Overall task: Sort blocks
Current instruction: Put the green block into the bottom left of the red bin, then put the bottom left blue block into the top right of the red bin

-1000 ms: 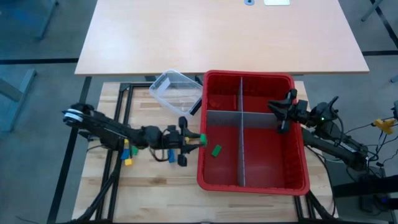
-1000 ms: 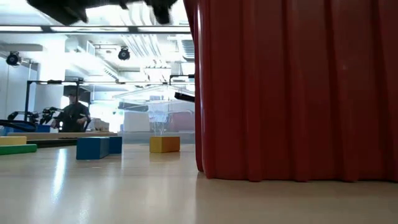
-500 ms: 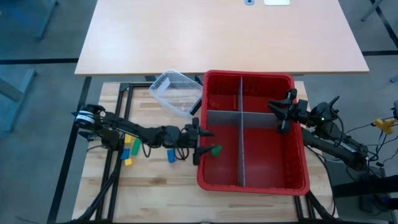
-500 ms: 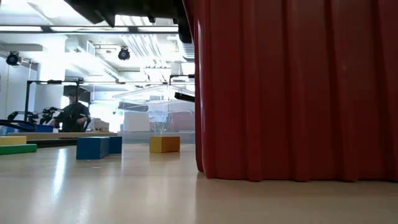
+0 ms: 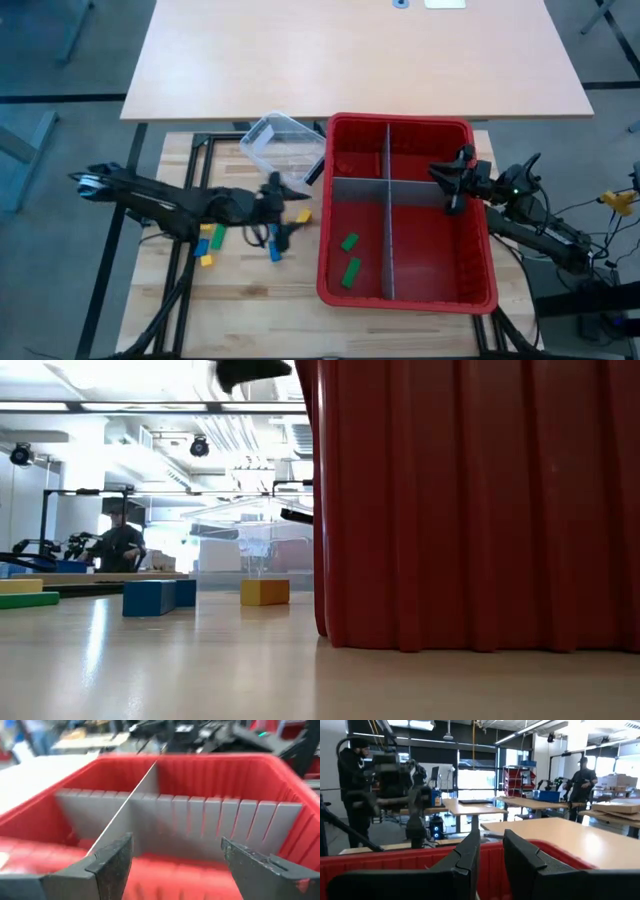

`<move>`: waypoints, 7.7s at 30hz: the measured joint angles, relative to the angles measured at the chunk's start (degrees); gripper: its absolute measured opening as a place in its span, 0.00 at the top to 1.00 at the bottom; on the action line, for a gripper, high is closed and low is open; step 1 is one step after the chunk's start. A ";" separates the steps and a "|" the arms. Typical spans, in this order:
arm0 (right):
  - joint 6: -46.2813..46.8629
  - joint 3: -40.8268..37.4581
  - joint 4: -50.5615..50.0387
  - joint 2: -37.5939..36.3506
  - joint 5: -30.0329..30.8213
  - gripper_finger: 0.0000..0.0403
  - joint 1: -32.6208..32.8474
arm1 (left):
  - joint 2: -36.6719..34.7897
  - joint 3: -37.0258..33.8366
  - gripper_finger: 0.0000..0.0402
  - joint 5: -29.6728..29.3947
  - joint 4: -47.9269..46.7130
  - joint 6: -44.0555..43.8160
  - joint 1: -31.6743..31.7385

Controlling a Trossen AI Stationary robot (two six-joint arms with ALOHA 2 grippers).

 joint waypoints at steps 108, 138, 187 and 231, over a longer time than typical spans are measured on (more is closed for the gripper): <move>-2.69 -0.66 6.25 0.00 -0.97 0.88 0.01 | 11.86 -11.56 0.32 20.93 -68.63 -38.05 19.34; -2.39 -0.66 6.31 0.02 -0.97 0.87 0.00 | 11.84 -18.08 0.40 25.03 -59.67 -54.93 20.68; -2.10 -0.66 6.82 0.02 -0.97 0.82 0.01 | -5.28 -6.27 0.76 1.22 13.29 -11.53 -3.55; -1.46 -0.66 8.75 0.02 -1.02 0.85 0.01 | 1.72 19.26 0.99 8.04 -62.75 -25.69 2.42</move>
